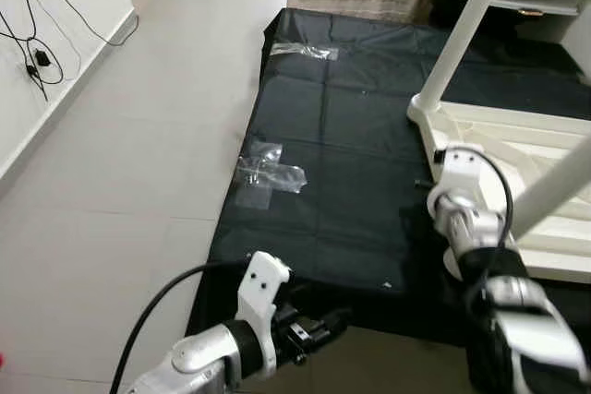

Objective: Building children table

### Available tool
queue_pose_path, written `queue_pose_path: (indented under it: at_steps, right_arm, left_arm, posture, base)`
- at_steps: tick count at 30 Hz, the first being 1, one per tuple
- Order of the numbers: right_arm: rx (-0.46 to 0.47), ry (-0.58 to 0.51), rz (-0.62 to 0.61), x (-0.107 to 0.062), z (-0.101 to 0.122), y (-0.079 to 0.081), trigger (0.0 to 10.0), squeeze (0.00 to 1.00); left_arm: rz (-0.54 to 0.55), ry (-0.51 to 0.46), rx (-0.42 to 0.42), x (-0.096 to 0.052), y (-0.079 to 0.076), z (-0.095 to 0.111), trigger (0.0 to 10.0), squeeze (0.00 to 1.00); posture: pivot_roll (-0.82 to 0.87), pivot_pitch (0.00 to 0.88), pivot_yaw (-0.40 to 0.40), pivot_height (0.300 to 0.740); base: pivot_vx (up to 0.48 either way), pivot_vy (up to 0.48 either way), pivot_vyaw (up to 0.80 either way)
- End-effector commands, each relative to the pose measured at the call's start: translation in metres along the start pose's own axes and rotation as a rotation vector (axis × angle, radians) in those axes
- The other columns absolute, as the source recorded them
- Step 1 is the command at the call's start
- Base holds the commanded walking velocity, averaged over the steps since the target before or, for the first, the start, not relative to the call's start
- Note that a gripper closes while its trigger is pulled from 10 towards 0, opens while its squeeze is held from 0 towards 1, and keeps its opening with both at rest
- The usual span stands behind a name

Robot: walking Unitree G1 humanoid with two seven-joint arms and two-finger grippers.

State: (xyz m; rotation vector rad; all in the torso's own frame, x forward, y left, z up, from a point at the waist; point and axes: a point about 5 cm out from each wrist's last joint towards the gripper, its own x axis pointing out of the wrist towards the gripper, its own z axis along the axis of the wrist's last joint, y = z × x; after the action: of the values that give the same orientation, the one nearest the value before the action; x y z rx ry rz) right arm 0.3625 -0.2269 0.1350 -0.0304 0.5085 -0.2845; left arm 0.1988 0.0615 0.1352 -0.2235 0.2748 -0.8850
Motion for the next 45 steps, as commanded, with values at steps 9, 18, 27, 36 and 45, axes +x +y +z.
queue_pose_path:
  at_steps: [9,18,27,36,45]
  right_arm:
    - [-0.315,0.135,0.7,-0.074,-0.065,0.051,0.0,0.0]
    - [-0.566,0.086,1.047,-0.102,-0.072,0.03,0.0,0.0]
    - [-0.926,0.091,1.169,-0.096,-0.063,-0.004,0.0,0.0]
    - [-1.152,-0.02,1.129,-0.073,-0.039,-0.007,10.0,0.0]
    - [-1.064,-0.124,1.057,-0.06,-0.016,-0.001,10.0,0.0]
  left_arm:
    - [-0.016,0.012,0.005,0.011,0.007,-0.006,10.0,0.0]
    - [-0.006,0.008,0.014,0.019,0.015,-0.007,10.0,0.0]
    - [-0.002,0.001,0.023,0.023,0.019,-0.009,10.0,0.0]
    - [0.001,-0.005,0.033,0.025,0.022,-0.009,10.0,0.0]
    - [0.0,-0.01,0.037,0.027,0.024,-0.01,10.0,0.0]
  posture:
    - [0.16,0.043,-0.067,0.74]
    - [0.16,0.034,-0.073,0.74]
    - [0.17,0.018,-0.083,0.74]
    - [0.18,0.01,-0.091,0.74]
    - [0.18,0.004,-0.091,0.74]
  base:
    - [0.0,0.0,0.0]
    - [0.0,0.0,0.0]
    - [0.0,0.0,0.0]
    - [0.0,0.0,0.0]
    - [0.0,0.0,0.0]
